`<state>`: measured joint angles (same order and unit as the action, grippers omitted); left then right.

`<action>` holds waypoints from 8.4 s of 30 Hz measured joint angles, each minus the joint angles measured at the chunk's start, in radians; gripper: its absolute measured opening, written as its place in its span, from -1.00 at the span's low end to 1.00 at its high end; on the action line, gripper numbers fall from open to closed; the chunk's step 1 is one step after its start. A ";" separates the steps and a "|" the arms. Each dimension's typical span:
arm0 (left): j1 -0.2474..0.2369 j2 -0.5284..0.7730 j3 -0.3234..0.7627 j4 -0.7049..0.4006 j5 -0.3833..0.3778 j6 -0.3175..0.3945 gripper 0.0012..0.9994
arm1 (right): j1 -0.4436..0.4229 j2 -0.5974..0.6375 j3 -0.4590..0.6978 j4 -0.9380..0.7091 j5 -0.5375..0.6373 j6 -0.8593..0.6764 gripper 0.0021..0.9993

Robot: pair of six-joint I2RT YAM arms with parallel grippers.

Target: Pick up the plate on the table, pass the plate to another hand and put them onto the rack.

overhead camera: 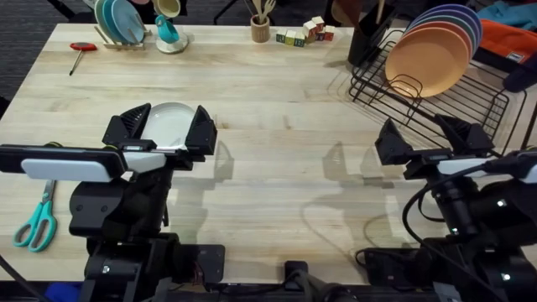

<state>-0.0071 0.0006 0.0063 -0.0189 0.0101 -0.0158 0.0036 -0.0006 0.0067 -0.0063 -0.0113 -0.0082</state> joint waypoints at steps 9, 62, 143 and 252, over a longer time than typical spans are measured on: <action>0.000 0.000 0.000 0.000 0.000 0.000 0.99 | 0.000 0.000 0.003 -0.021 0.001 0.000 0.99; 0.000 0.774 1.311 -1.397 0.021 -0.049 0.99 | 0.000 0.716 1.081 -1.073 -0.063 -0.090 0.99; 0.637 1.713 1.317 -1.092 0.152 -0.057 0.99 | 0.000 0.908 1.086 -0.914 -0.161 -0.090 0.99; 0.418 1.859 1.755 -1.413 0.055 -0.116 -0.91 | 0.000 0.908 1.086 -0.806 -0.071 -0.079 0.99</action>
<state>0.4106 1.8599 1.7615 -1.4319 0.0651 -0.1318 0.0036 0.9070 1.0927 -0.8127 -0.0822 -0.0867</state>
